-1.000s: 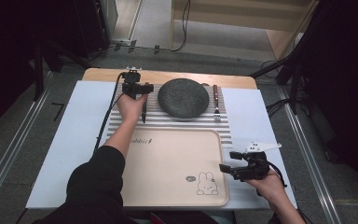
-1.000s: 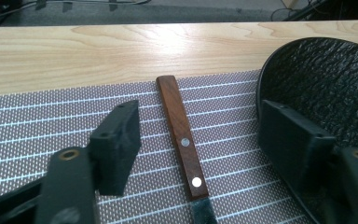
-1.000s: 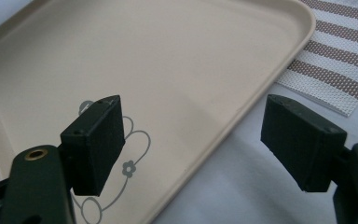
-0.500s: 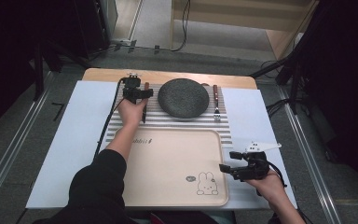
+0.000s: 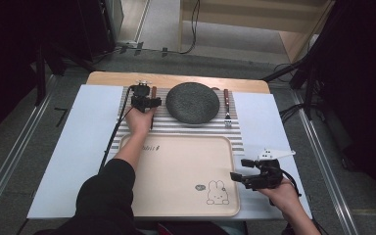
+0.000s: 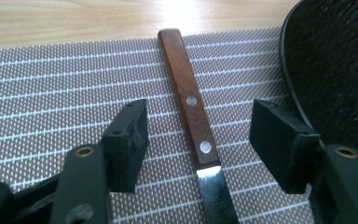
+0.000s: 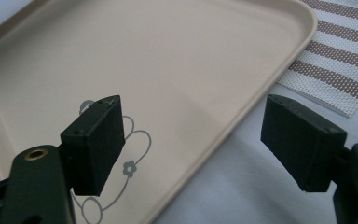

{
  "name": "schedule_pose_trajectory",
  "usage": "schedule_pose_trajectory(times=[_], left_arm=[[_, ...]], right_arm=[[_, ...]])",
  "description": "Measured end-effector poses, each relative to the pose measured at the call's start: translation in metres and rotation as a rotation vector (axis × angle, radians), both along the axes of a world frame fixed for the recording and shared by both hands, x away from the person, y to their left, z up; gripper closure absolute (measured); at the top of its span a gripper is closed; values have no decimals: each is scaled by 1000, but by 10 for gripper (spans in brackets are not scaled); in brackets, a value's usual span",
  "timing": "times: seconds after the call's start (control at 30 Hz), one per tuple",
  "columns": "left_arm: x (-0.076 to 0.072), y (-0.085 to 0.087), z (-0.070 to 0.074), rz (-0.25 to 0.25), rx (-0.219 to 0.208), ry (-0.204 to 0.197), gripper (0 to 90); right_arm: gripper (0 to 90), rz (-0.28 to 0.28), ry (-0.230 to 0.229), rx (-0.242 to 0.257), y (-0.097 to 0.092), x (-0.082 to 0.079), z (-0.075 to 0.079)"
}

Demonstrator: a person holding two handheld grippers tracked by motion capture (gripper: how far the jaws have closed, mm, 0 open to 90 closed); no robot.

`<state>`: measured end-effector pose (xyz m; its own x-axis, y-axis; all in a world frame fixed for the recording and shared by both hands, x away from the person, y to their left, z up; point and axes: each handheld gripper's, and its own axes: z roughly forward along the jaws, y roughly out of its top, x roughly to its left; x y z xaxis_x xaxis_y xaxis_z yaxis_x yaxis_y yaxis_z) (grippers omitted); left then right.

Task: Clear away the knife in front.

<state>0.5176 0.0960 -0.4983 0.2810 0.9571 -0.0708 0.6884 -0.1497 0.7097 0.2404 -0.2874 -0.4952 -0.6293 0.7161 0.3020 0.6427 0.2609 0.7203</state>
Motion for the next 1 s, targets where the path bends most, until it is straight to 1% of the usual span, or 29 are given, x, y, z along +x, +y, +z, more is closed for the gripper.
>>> schedule_pose_trajectory(times=[0.1,0.2,0.27,0.33,0.37,0.43,0.5,0.6,0.63,0.73,0.83,0.93,1.0], left_arm=[[-1,-1,-3,-4,4,6,411],[-2,-4,-5,-2,44,-15,433],[-3,-5,-5,0,51,-17,451],[-4,-5,-6,-2,85,-24,515],[-4,-6,-6,-1,93,-29,515],[-5,-6,-6,16,87,-31,524],[-5,-7,-6,22,93,-32,561],[-6,-8,-6,26,91,-26,584],[-7,-8,-5,33,87,-23,621],[-8,-8,-5,45,84,-27,640],[-10,-10,-7,64,86,-40,713],[-10,-11,-7,77,81,-37,715],[-11,-10,-6,77,75,-31,723]], right_arm=[[198,-1,0,-1,0,0,0],[198,-1,1,-1,0,0,0],[198,-1,1,-1,0,0,0],[198,-2,1,0,0,0,0],[198,-2,1,0,0,0,0],[199,-2,1,-1,0,0,0],[199,-1,1,-2,0,0,0],[199,-1,1,-1,0,0,0],[199,-1,1,-3,0,0,1],[199,0,0,-4,0,0,1],[199,2,2,-4,1,0,1],[199,4,2,-6,1,0,1],[199,4,2,-5,1,0,1]])
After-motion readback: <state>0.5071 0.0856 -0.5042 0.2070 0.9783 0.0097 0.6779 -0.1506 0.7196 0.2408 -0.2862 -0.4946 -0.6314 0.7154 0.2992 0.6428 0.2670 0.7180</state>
